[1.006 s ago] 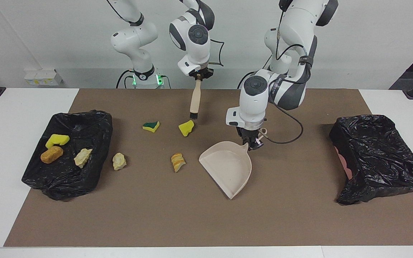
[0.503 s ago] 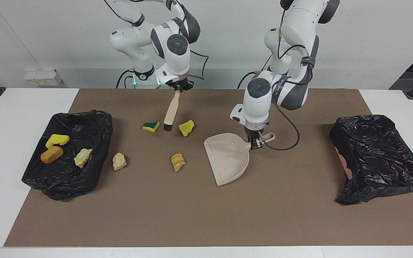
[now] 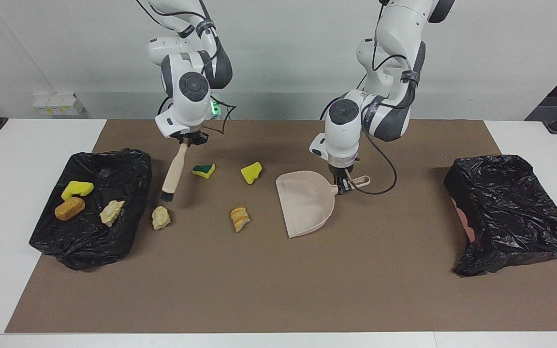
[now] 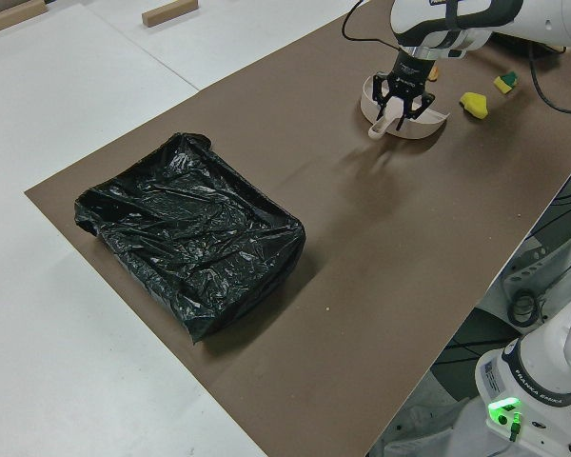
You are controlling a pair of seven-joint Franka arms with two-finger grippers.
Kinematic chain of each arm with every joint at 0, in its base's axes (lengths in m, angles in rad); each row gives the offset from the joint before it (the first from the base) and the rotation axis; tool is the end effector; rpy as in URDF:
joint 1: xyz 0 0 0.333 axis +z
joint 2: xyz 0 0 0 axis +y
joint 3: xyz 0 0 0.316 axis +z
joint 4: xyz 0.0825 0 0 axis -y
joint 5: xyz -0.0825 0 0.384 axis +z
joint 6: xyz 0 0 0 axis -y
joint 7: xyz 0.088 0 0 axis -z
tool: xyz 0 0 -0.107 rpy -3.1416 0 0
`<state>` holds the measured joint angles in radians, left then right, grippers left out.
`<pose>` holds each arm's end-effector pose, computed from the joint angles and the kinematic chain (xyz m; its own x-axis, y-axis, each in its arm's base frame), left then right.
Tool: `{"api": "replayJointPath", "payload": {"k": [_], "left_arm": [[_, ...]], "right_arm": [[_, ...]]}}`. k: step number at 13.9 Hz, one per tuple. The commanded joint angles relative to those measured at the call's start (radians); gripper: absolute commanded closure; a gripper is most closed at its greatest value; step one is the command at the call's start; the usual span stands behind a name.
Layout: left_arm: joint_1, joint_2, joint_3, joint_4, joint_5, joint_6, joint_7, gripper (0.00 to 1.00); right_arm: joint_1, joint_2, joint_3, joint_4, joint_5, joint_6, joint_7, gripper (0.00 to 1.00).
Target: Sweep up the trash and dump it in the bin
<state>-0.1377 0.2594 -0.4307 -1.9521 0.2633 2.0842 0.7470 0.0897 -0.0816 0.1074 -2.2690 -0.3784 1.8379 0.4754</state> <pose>0.5112 -0.2998 0.3499 0.1205 -0.9814 -0.1492 -0.9927 -0.1206 -0.0084 0.4635 0.0626 0.3739 0.9721 -0.1531 -0.1775 -0.0609 -0.8962 0.4394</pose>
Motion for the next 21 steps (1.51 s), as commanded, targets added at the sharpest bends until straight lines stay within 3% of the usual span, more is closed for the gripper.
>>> {"api": "replayJointPath", "payload": {"k": [1,3,7,10,14,17,21], "left_arm": [[0.006,-0.054,0.007,-0.057,0.013,0.005,0.002,0.44],[0.006,-0.055,0.009,-0.057,0.014,-0.003,0.002,0.52],[0.013,-0.077,0.009,-0.057,0.066,-0.062,-0.027,0.69],[0.013,-0.083,0.007,-0.062,0.068,-0.069,-0.037,1.00],[0.015,-0.080,0.007,-0.059,0.071,-0.053,-0.035,1.00],[0.021,-0.081,0.007,-0.065,0.071,-0.055,-0.037,0.98],[0.030,-0.085,0.007,-0.085,0.070,-0.027,-0.037,0.98]], "right_arm": [[-0.034,0.098,0.012,0.065,-0.089,0.033,-0.023,1.00],[-0.067,0.131,0.011,0.065,-0.129,0.084,-0.043,1.00],[-0.067,0.157,0.015,0.092,-0.094,0.092,-0.143,1.00],[-0.053,0.160,0.020,0.094,0.019,0.118,-0.275,1.00],[0.028,0.169,0.021,0.115,0.173,0.129,-0.345,1.00],[0.159,0.164,0.020,0.192,0.243,0.019,-0.330,1.00],[0.145,0.151,0.021,0.331,0.294,-0.161,-0.350,1.00]]}}
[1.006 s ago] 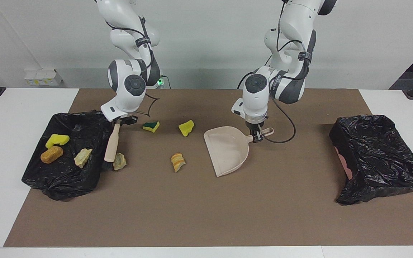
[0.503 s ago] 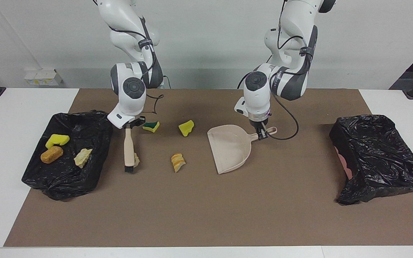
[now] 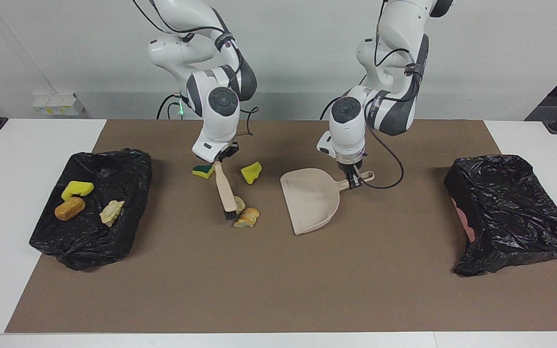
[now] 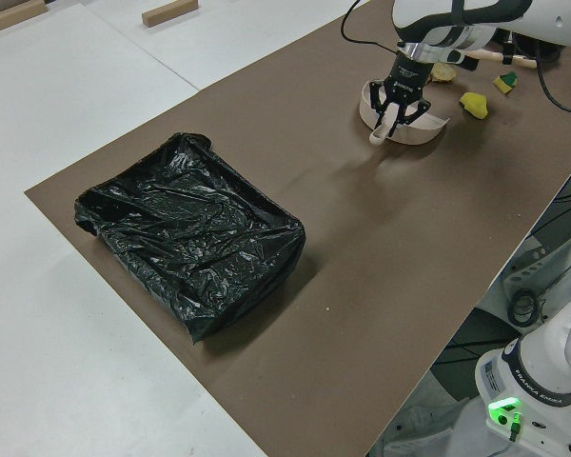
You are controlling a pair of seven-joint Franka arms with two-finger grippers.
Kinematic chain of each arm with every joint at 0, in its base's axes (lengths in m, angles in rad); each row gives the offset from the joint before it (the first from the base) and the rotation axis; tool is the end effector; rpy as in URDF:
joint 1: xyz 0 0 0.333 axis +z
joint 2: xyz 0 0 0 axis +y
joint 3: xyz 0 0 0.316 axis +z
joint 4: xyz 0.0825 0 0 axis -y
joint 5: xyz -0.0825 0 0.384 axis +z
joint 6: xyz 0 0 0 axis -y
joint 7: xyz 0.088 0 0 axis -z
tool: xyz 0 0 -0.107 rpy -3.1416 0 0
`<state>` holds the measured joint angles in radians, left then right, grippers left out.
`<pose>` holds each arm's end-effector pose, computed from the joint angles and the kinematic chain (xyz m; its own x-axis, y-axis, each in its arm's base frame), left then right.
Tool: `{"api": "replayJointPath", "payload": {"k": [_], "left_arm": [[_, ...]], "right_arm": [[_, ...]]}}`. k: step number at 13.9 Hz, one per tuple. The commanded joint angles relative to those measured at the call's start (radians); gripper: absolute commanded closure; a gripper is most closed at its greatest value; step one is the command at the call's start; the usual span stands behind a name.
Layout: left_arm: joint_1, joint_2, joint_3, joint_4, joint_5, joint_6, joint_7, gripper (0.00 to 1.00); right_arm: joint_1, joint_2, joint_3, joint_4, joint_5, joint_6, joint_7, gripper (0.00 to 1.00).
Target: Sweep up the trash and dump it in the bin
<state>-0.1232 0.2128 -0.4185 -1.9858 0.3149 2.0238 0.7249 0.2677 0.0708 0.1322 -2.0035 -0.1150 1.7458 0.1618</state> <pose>0.5061 -0.2757 0.3560 0.1437 -0.9614 -0.2346 -0.9895 -0.1428 -0.0211 0.4923 0.1960 0.4004 0.9219 0.2401 -0.3039 0.2931 -0.9455 0.1421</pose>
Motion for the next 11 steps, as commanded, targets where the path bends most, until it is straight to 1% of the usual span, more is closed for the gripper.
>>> {"api": "replayJointPath", "payload": {"k": [1,2,3,4,5,6,7,9,11], "left_arm": [[0.016,-0.039,-0.005,-0.059,0.018,0.033,-0.016,0.96],[0.016,-0.047,-0.005,-0.068,0.018,0.039,-0.018,0.89],[0.016,-0.049,-0.005,-0.079,0.018,0.059,-0.016,0.75],[0.016,-0.050,-0.005,-0.088,0.018,0.076,-0.018,0.71],[0.020,-0.053,-0.005,-0.097,0.018,0.084,-0.018,0.69],[0.022,-0.059,-0.005,-0.106,0.018,0.085,-0.019,0.66],[0.022,-0.062,-0.005,-0.113,0.018,0.085,-0.022,0.66],[0.022,-0.066,-0.005,-0.117,0.018,0.088,-0.024,0.65],[0.022,-0.066,-0.005,-0.117,0.018,0.088,-0.030,0.66]], "right_arm": [[-0.038,-0.002,-0.011,0.072,0.023,-0.075,-0.060,1.00],[-0.050,-0.002,-0.011,0.080,0.015,-0.075,-0.082,1.00],[-0.071,-0.002,-0.013,0.087,0.012,-0.075,-0.097,1.00],[-0.087,-0.003,-0.014,0.091,0.011,-0.075,-0.113,1.00],[-0.099,-0.002,-0.016,0.103,-0.003,-0.081,-0.128,1.00],[-0.111,0.000,-0.013,0.107,-0.047,-0.084,-0.142,1.00],[-0.120,0.001,-0.013,0.106,-0.078,-0.081,-0.145,1.00],[-0.160,0.003,-0.013,0.098,-0.088,-0.060,-0.151,1.00],[-0.189,0.001,-0.013,0.075,-0.088,-0.008,-0.157,1.00]]}}
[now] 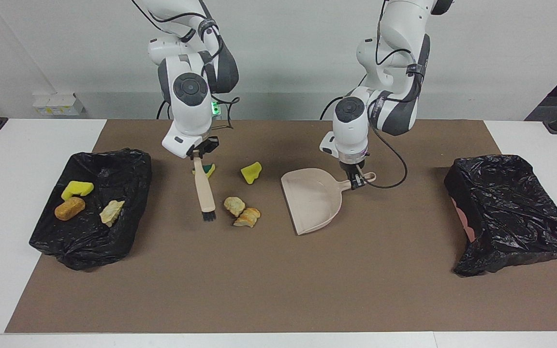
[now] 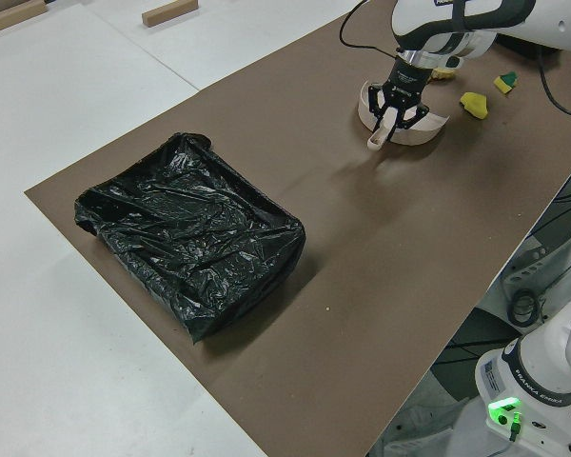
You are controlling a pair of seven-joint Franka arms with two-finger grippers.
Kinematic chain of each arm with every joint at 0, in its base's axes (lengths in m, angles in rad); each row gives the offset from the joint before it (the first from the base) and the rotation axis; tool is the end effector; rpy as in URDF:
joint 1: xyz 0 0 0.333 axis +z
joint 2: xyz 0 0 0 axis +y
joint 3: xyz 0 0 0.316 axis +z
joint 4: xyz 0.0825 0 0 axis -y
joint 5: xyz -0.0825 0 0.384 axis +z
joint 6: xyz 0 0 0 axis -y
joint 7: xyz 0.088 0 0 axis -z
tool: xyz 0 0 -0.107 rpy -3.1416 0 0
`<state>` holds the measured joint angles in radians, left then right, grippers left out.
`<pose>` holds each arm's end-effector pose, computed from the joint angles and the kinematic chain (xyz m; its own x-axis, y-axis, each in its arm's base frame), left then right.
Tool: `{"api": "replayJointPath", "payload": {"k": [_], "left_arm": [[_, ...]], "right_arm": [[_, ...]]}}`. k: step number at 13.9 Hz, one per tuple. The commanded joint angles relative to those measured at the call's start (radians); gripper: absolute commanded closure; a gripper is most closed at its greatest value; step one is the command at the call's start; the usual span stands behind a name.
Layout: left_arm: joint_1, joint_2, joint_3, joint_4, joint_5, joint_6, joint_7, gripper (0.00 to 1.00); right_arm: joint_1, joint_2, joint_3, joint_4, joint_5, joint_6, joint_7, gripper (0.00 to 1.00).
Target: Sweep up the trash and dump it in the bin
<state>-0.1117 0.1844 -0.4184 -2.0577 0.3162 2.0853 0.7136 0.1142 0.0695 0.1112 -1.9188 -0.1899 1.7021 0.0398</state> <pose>0.4954 -0.2672 0.3444 0.1524 -0.9620 -0.2266 -0.9883 -0.1483 -0.0353 0.5340 0.1032 0.4364 0.9393 0.2025 -0.2771 0.2569 -0.9502 0.1762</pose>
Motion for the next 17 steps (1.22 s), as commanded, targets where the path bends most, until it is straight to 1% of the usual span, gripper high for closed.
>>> {"api": "replayJointPath", "payload": {"k": [1,2,3,5,7,8,9,10,11,12,13,14,15,16,17], "left_arm": [[0.010,-0.037,-0.005,-0.045,0.017,0.027,-0.020,0.65],[0.010,-0.036,-0.005,-0.045,0.017,0.027,-0.019,0.64],[0.010,-0.037,-0.005,-0.044,0.017,0.027,-0.019,0.66],[0.012,-0.037,-0.005,-0.045,0.017,0.027,-0.019,0.67],[0.014,-0.037,-0.005,-0.045,0.017,0.027,-0.020,0.65],[0.015,-0.037,-0.005,-0.045,0.017,0.027,-0.025,0.52],[0.015,-0.037,-0.005,-0.045,0.015,0.027,-0.029,0.41],[0.015,-0.037,-0.005,-0.045,0.015,0.027,-0.032,0.42],[0.015,-0.037,-0.005,-0.045,0.015,0.025,-0.034,0.49],[0.015,-0.037,-0.005,-0.045,0.015,0.025,-0.034,0.53],[0.015,-0.037,-0.005,-0.045,0.015,0.025,-0.034,0.58],[0.015,-0.037,-0.005,-0.045,0.015,0.022,-0.034,0.64],[0.015,-0.037,-0.005,-0.045,0.015,0.022,-0.031,0.79],[0.015,-0.037,-0.005,-0.045,0.015,0.024,-0.019,1.00],[0.015,-0.034,-0.005,-0.035,0.017,0.024,-0.017,1.00]], "right_arm": [[-0.051,0.009,0.008,-0.012,-0.013,0.039,-0.035,1.00],[-0.053,0.010,0.008,-0.029,-0.013,0.065,-0.034,1.00],[-0.053,0.010,0.008,-0.057,-0.013,0.103,-0.034,1.00],[-0.065,0.016,0.008,-0.077,-0.013,0.129,-0.032,1.00],[-0.067,0.018,0.008,-0.127,-0.011,0.186,-0.025,1.00],[-0.062,0.018,0.010,-0.146,-0.003,0.204,-0.021,1.00],[-0.053,0.019,0.012,-0.157,0.007,0.221,-0.020,1.00],[-0.051,0.019,0.015,-0.160,0.024,0.226,-0.017,1.00],[-0.035,0.019,0.016,-0.160,0.077,0.228,-0.017,1.00],[-0.009,0.018,0.015,-0.160,0.126,0.232,-0.015,1.00],[0.010,0.019,0.015,-0.160,0.156,0.240,-0.012,1.00],[0.025,0.032,0.016,-0.161,0.180,0.252,0.004,1.00],[0.065,0.053,0.015,-0.161,0.185,0.260,0.033,1.00],[0.080,0.073,0.016,-0.160,0.187,0.271,0.058,1.00],[0.090,0.099,0.016,-0.158,0.187,0.283,0.084,1.00]]}}
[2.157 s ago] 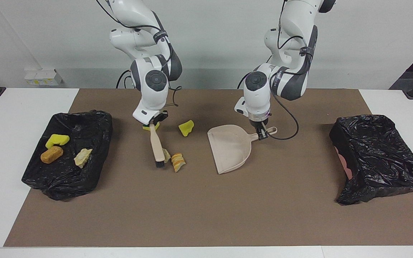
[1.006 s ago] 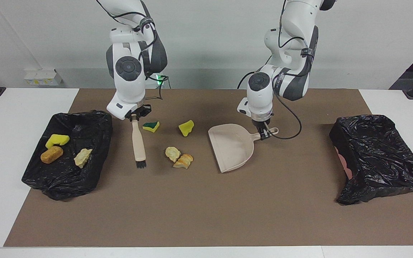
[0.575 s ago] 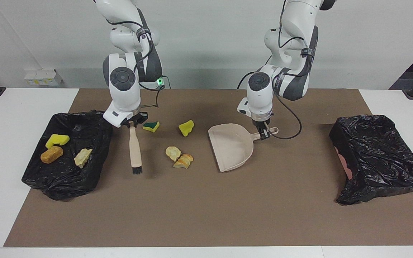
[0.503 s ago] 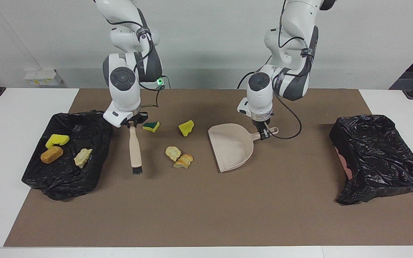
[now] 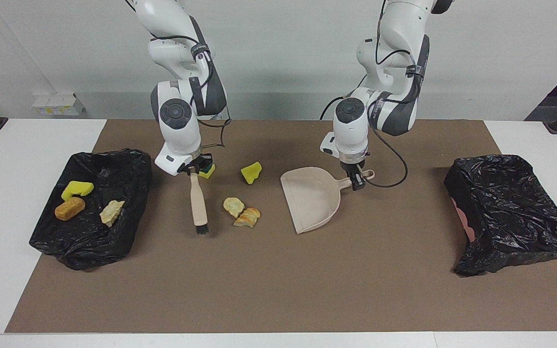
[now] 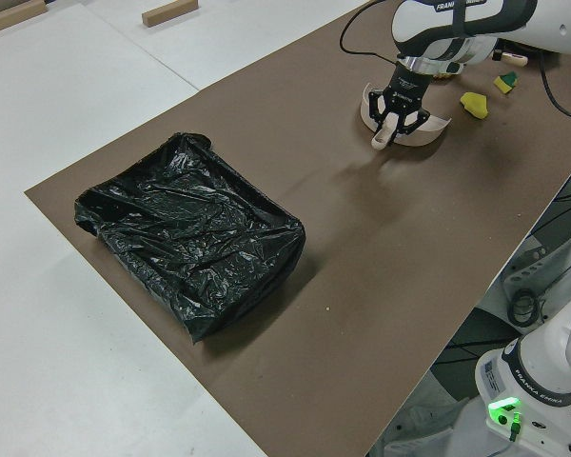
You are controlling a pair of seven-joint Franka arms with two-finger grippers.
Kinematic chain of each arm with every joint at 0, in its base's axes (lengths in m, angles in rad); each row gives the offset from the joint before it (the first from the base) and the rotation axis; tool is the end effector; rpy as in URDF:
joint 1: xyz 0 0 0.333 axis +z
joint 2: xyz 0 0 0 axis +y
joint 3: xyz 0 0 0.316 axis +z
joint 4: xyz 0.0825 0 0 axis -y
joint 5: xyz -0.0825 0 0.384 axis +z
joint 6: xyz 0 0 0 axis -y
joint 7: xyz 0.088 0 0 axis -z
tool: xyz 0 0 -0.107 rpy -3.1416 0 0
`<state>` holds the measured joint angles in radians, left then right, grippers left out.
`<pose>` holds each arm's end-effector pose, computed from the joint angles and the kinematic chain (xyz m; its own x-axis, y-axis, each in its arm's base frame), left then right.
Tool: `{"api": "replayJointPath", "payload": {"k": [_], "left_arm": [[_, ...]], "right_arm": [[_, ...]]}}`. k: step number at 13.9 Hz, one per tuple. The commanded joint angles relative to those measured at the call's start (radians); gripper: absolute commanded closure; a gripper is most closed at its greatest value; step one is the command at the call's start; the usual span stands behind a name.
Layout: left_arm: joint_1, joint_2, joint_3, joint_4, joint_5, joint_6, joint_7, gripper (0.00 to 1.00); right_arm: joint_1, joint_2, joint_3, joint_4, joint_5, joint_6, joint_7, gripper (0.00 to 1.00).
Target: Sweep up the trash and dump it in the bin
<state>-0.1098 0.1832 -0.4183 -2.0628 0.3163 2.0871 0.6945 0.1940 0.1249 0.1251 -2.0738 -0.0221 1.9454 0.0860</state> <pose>0.4947 -0.2658 0.3429 0.1720 -0.9585 -0.2275 -0.9851 -0.1678 -0.0380 0.5123 0.1668 0.3523 0.9405 0.2319 -0.2485 0.2452 -0.9692 0.0238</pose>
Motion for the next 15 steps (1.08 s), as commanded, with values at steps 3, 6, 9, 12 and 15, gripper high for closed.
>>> {"api": "replayJointPath", "payload": {"k": [3,6,9,12,15], "left_arm": [[0.013,-0.031,-0.005,-0.026,0.018,0.021,0.006,1.00],[0.012,-0.030,-0.004,-0.026,0.021,0.021,0.043,1.00],[0.005,-0.033,-0.004,-0.025,0.049,0.011,0.053,1.00],[-0.001,-0.036,-0.004,-0.026,0.052,0.002,0.049,1.00],[-0.001,-0.037,-0.004,-0.026,0.061,0.001,0.051,1.00]], "right_arm": [[0.047,0.075,0.005,0.004,0.024,0.064,0.067,1.00],[0.091,0.075,0.016,0.014,0.129,0.070,0.067,1.00],[0.093,0.075,0.018,0.023,0.129,0.054,0.064,1.00],[0.093,0.084,0.019,0.041,0.133,0.053,0.067,1.00],[0.137,0.082,0.028,0.040,0.236,0.090,0.064,1.00]]}}
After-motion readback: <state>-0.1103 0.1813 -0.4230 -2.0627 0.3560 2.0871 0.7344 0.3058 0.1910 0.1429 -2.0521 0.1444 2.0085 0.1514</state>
